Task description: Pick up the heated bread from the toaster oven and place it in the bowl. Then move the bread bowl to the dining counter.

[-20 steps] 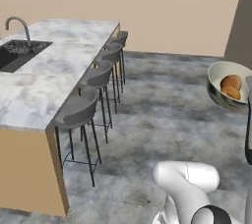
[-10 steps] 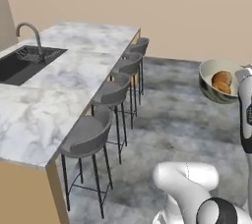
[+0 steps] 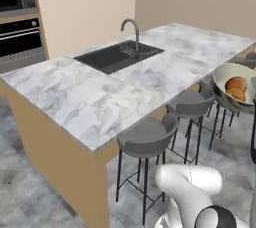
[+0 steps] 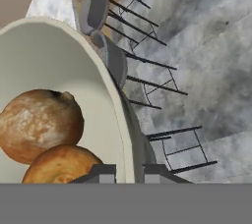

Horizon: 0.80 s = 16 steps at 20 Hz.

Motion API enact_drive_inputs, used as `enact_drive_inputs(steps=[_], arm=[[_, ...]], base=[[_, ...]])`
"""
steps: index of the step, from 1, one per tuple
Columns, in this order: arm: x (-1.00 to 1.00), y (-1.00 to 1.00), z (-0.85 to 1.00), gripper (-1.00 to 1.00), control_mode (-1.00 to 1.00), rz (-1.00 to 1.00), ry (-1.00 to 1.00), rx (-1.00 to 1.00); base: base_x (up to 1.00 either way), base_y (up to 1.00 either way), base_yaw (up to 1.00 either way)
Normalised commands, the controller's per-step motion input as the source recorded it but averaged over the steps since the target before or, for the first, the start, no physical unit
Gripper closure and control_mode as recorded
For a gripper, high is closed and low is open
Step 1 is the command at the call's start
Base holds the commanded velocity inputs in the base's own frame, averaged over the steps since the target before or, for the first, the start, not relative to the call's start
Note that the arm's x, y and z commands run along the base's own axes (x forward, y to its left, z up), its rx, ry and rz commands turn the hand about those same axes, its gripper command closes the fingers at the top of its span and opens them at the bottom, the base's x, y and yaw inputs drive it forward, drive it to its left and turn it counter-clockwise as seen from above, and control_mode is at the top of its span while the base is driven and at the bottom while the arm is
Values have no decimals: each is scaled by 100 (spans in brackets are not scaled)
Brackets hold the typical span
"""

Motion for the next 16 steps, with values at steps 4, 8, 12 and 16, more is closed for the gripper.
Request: enact_drive_inputs(steps=[4,8,12,16], arm=[[0,0,0,100,100,0,0,0],[0,0,0,100,100,0,0,0],[0,0,0,100,100,0,0,0],[16,2,0,100,-100,0,7,0]], base=[[55,0,86],[97,26,58],[65,9,14],[26,0,0]])
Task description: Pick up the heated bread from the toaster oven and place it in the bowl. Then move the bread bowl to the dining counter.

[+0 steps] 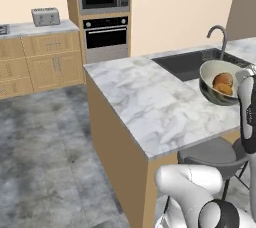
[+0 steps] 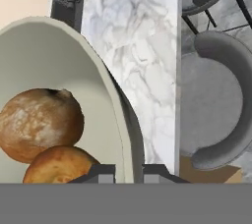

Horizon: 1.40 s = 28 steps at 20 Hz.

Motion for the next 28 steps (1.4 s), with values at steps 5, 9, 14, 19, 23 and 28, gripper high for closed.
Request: enact_drive_inputs(steps=[5,9,14,19,23,28], arm=[[97,17,-29,100,-100,-1,33,0],[92,20,-32,100,-100,1,35,3],[21,27,-27,100,-100,3,3,8],[96,38,-48,100,-100,0,0,0],[99,17,-49,100,-100,0,0,0],[84,13,-54,100,-100,0,0,0]], base=[[0,0,0],[0,0,0],[0,0,0],[0,0,0],[0,0,0],[0,0,0]])
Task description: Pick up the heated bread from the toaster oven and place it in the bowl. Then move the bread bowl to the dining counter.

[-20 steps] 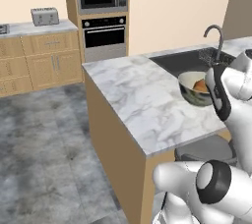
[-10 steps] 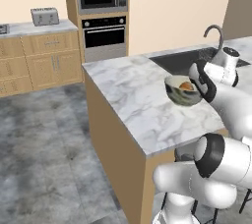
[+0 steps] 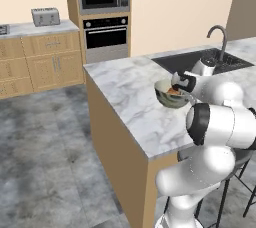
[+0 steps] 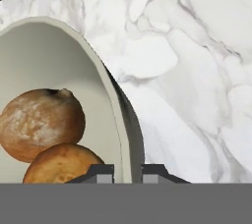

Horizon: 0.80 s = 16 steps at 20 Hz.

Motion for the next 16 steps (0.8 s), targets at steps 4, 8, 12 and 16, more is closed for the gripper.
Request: enact_drive_inputs(steps=[4,8,12,16], arm=[[51,9,-53,100,-100,0,2,-3],[15,5,-43,100,-100,0,1,-2],[0,0,-37,100,-100,0,0,0],[0,0,-38,100,-100,0,0,0]], base=[[0,0,0],[0,0,0],[0,0,0],[0,0,0]])
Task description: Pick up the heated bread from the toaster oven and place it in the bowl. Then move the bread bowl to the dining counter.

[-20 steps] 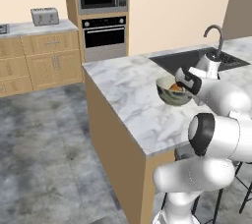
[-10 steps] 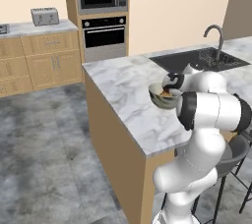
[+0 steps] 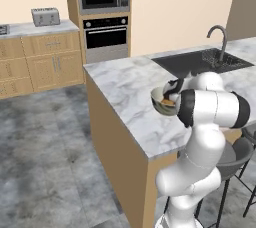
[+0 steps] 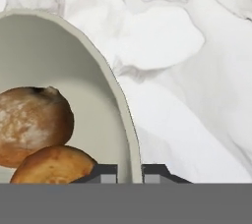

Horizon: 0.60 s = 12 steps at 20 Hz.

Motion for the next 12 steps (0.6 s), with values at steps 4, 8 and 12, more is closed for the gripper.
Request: enact_drive_inputs(steps=[4,8,12], arm=[[0,0,-34,100,-100,0,0,0],[0,0,2,-100,-100,0,0,0],[-3,0,41,-100,-100,0,-3,0]], base=[[0,0,0],[0,0,0],[0,0,0]])
